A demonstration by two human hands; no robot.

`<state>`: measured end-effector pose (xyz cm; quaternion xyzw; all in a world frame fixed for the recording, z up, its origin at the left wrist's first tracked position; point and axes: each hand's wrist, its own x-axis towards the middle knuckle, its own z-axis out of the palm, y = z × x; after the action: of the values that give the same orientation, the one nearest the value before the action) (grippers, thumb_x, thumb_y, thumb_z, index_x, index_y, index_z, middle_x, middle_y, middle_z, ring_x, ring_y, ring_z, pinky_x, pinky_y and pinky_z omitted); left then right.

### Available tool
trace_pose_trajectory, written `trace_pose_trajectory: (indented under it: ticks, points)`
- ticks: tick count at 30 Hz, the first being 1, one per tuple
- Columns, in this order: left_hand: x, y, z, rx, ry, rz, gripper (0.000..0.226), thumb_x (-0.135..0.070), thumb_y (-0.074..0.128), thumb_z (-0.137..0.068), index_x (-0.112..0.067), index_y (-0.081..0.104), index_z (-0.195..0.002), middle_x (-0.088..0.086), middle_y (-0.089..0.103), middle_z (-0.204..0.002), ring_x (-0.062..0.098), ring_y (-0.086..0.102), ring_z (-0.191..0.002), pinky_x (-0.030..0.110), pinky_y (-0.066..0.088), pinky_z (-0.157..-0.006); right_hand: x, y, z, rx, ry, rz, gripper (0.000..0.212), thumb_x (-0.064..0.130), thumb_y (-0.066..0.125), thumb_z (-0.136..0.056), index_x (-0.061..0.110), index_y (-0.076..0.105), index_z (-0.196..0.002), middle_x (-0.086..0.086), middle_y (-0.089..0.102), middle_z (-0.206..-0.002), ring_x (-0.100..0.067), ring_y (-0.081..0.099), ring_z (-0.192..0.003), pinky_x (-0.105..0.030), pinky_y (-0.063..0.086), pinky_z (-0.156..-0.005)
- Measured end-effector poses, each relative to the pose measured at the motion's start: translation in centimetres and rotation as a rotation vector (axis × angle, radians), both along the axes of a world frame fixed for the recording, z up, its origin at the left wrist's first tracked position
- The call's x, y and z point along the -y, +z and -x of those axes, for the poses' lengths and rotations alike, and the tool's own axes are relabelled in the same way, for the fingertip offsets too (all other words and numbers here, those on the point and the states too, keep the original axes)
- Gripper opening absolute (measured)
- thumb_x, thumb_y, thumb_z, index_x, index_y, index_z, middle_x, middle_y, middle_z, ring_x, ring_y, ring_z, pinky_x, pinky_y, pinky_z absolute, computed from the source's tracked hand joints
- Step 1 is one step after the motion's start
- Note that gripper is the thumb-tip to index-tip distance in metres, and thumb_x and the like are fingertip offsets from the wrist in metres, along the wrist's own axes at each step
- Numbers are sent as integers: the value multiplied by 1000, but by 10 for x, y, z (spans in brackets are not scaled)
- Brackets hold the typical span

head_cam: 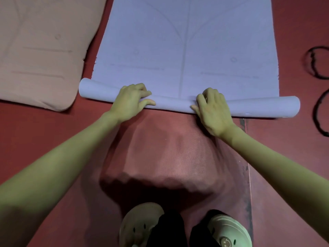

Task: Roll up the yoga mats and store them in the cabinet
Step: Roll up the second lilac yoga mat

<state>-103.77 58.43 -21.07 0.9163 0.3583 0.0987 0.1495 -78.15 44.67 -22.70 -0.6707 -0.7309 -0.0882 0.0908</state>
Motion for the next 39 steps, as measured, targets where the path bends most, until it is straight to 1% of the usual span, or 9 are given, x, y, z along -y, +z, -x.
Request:
trace_pose_trajectory:
  ticks: [4,7,12,16,23,28,31,36,39]
  points:
    - [-12,3,-4,45,34,162,37,-46,63,-85,-11,74,-94,4,61,-94,23,57,-88,29,39,-77,-1,-5,-2,134,13,-1,50,54,35,-98,5,46,-93,-19,51,-91,-32,46,-77,-41,34,-67]
    - [-1,0,-4,188,143,136,30,-35,71,-81,-10,74,-98,6,59,-98,21,53,-95,23,35,-85,-13,-5,-10,146,103,12,49,52,32,-99,5,49,-95,-18,53,-90,-33,48,-74,-40,36,-62]
    - [22,-12,-5,115,144,-157,43,-43,51,-94,-5,63,-111,11,59,-99,32,52,-95,38,38,-93,-26,-3,-17,0,124,87,56,51,30,-96,2,58,-92,-19,56,-86,-36,53,-69,-42,46,-57]
    - [9,-7,-5,3,26,-223,50,-51,45,-93,-7,59,-112,12,57,-99,33,51,-92,42,37,-89,-34,4,-17,-106,64,188,66,57,22,-93,2,57,-98,-19,56,-92,-38,55,-77,-43,45,-61]
    - [-20,2,-15,-61,-27,-81,60,-61,40,-87,-10,65,-109,10,58,-95,31,51,-89,41,40,-81,-24,-1,-8,-22,-86,59,54,55,31,-95,10,59,-105,-15,54,-91,-34,53,-79,-42,42,-69]
    - [-45,14,-27,-124,-1,167,42,-46,60,-90,-15,65,-118,10,60,-109,27,53,-107,33,38,-87,-5,-7,-10,60,-202,25,44,52,36,-99,23,52,-128,-18,54,-105,-35,51,-93,-52,33,-95]
    - [-39,17,-25,-89,26,207,41,-45,64,-87,-15,68,-114,9,52,-110,24,51,-106,32,37,-89,-4,-6,-11,124,-214,58,47,55,35,-98,25,49,-130,-20,52,-102,-35,49,-89,-50,34,-89]
    - [-14,9,-12,-309,80,-172,61,-63,28,-90,-21,61,-118,12,54,-106,32,51,-99,50,30,-97,-23,5,-25,170,-105,109,54,57,27,-96,17,56,-118,-21,57,-87,-34,53,-73,-44,41,-70]
    - [-11,5,-7,-452,59,-288,65,-62,26,-91,-14,52,-125,21,53,-106,36,50,-93,57,33,-94,-27,8,-27,193,-85,136,55,57,27,-95,15,58,-113,-21,58,-80,-33,53,-67,-41,41,-64]
